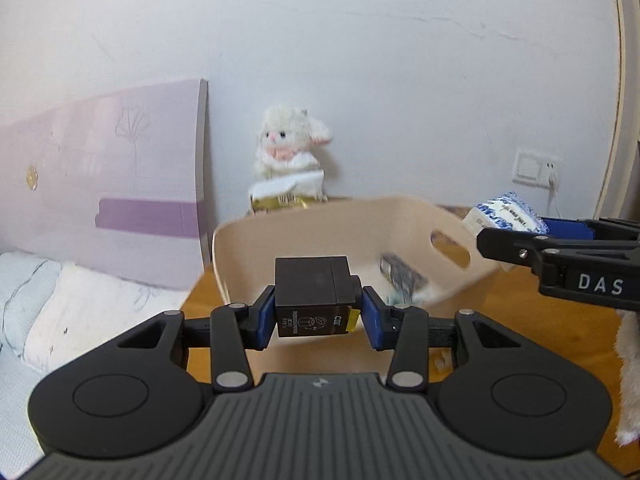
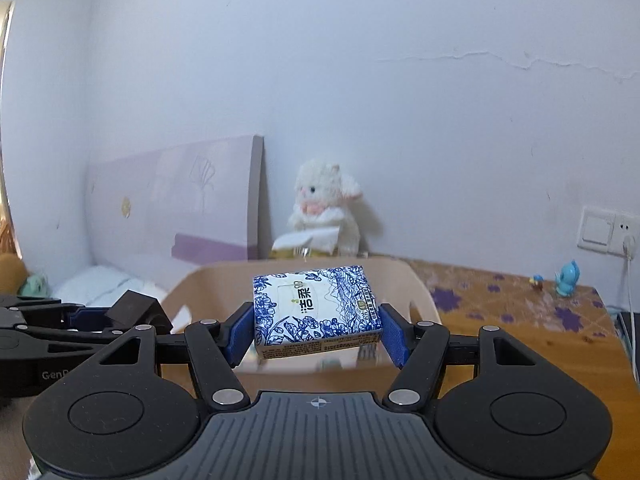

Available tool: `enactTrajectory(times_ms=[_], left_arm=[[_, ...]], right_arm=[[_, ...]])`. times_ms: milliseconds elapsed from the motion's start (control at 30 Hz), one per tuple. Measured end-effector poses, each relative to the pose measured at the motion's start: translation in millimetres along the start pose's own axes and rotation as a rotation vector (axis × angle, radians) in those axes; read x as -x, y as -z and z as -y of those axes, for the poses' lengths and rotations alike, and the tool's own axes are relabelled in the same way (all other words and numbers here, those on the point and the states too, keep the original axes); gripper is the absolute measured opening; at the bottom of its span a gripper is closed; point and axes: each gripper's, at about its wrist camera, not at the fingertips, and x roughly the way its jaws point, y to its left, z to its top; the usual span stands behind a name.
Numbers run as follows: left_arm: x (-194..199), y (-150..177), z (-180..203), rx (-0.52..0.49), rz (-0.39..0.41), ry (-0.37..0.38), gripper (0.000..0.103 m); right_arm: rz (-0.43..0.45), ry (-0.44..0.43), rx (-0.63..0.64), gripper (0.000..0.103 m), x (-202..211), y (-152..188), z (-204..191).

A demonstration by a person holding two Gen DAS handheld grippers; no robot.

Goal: Organize objects
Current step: 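Carry both boxes into the basket and open both tools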

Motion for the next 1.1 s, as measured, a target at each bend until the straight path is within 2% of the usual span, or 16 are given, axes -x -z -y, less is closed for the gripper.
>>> enactTrajectory(times_ms=[133,267,400,533,667,800,833,867,933,1000,1100], left_arm=[[-24.7,-21.2,-0.8,-0.014,0.012,-0.019,0.046],[-61.4,-36.6,-6.4,0.004,-0.040,-0.034,0.046],[-104.7,-36.4,-11.5,0.005,-0.123,-0.088,0.046],[-137.0,-29.4,-12.8,-0.007,-0.211,-0.107,0.046],[-153.1,-21.3,-9.6,-0.038,-0.306,-0.111,0.046],[-152.6,-18.3,-4.1,-0.080,-0.340,-0.123,0.046],[-153.3,-19.8,-4.5,-0.079,-0.352,-0.116,0.046],[-152.8,-20.8,-5.2,-0.074,-0.358,-0.106,0.047],[-149.8,-23.1,-4.6,-0.079,-0.357,-0.102,0.054],[-143.9,-26.4,-4.8,-0.078,-0.331,-0.138,0.069],[-133.9,-32.9,-10.7,-0.050,-0.308,-0.134,0.079]], right_arm=[[0.019,0.026,0.014,0.062,-23.6,-14.8,-6.0],[-0.009,0.043,0.005,0.062,-54.8,-21.2,-5.5],[-0.078,0.077,0.026,0.062,-90.1,-18.1,-5.4],[-0.199,0.099,0.055,0.062,-123.3,-9.2,-6.0],[-0.255,0.126,0.072,0.062,-142.3,-1.4,-3.6],[-0.315,0.136,0.102,0.063,-152.2,7.8,-6.8],[-0.327,0.143,0.113,0.070,-154.2,9.9,-8.3],[-0.336,0.152,0.126,0.070,-155.0,10.6,-9.7],[-0.345,0.158,0.144,0.076,-154.6,11.2,-12.7],[-0.331,0.166,0.137,0.081,-150.1,8.3,-12.5],[-0.314,0.164,0.087,0.093,-141.1,2.1,-4.5]])
